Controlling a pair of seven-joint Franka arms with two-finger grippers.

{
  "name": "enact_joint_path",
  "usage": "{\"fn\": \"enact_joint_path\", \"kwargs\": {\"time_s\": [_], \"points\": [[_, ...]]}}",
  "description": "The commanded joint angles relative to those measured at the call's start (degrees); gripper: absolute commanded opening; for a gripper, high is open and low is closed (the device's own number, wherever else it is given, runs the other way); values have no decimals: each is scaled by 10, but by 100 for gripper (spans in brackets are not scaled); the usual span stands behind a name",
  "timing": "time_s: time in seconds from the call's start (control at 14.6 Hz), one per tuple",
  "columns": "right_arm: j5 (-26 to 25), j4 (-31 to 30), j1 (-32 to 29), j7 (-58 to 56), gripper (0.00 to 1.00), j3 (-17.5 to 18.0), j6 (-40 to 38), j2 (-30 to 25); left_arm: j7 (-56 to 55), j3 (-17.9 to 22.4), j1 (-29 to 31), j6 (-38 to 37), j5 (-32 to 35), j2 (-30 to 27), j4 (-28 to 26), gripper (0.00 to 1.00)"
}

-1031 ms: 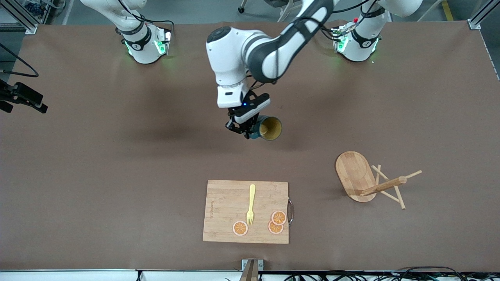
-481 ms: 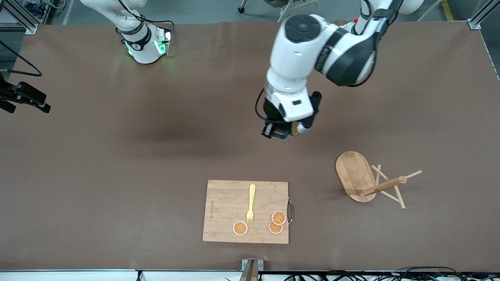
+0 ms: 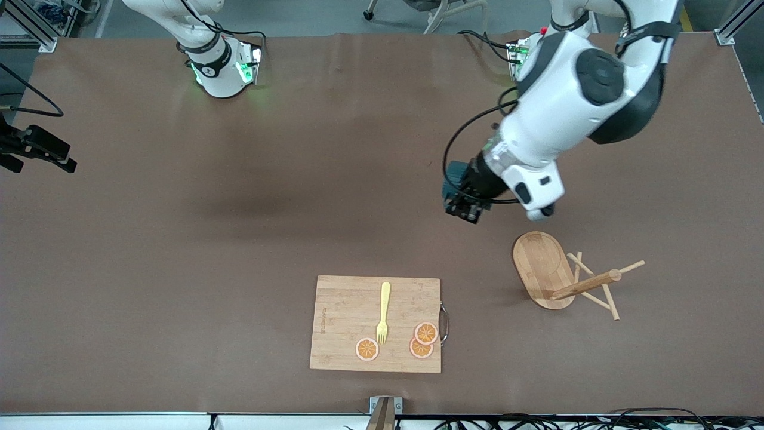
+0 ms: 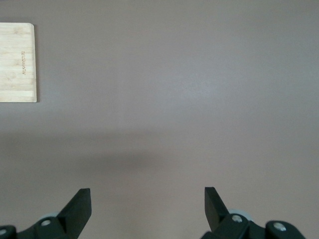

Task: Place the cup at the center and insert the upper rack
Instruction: 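Lift the teal mug and carry it to the wooden mug tree, then hook the mug handle onto a mug tree peg with the left gripper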

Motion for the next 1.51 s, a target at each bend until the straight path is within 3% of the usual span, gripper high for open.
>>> {"fn": "enact_joint_path", "kwargs": {"time_s": [0.0, 0.69, 1.44], "points": [[-8, -6, -2, 1, 100, -1, -3, -11, 59, -4, 46, 10, -62, -37, -53, 0], [-9, -7, -2, 1, 100, 0, -2, -11, 265, -4, 156, -27, -188, -7, -70, 0], [-9, -7, -2, 1, 100, -1, -3, -11, 356, -2, 193, -22, -223, 37, -68, 1]]}}
